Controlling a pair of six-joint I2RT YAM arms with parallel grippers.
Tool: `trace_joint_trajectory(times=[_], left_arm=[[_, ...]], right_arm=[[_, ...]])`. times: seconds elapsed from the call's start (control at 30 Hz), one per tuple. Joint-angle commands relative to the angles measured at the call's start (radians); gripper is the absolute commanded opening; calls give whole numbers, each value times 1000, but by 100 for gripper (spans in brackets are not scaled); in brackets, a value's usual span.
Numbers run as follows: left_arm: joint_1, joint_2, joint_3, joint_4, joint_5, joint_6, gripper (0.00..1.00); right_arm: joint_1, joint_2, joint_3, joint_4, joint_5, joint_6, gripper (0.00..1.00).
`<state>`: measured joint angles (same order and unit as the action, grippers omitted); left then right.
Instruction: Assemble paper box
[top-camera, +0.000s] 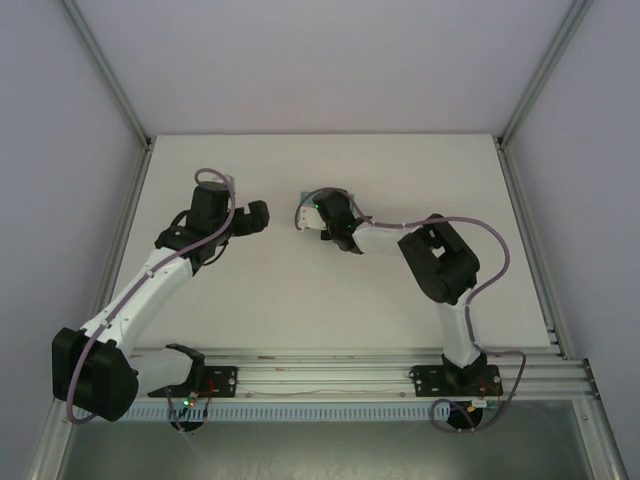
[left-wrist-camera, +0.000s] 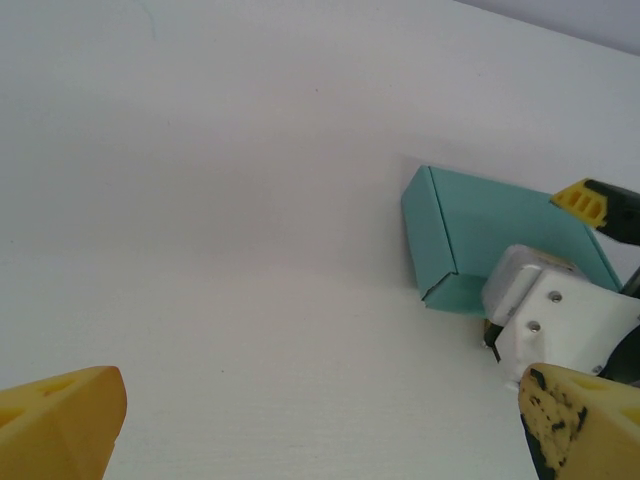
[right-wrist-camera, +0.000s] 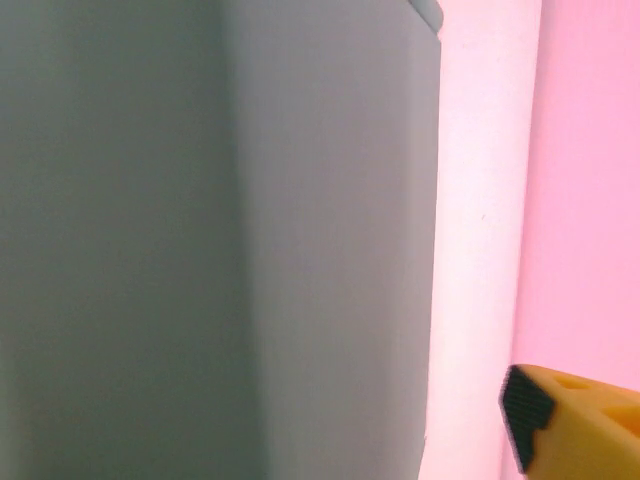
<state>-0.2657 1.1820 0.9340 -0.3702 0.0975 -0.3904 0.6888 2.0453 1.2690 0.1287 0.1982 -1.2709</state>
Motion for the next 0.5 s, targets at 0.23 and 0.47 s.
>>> trace_joint_trajectory(times=[0.23,0.47], left_arm=[[9,-16,1,96,-6,43,100],[9,-23,-37,158,-6,59,100]], right_arm=[[5,-183,10,-516,-247,245,100],[5,-358,9,-756,-414,311,100]])
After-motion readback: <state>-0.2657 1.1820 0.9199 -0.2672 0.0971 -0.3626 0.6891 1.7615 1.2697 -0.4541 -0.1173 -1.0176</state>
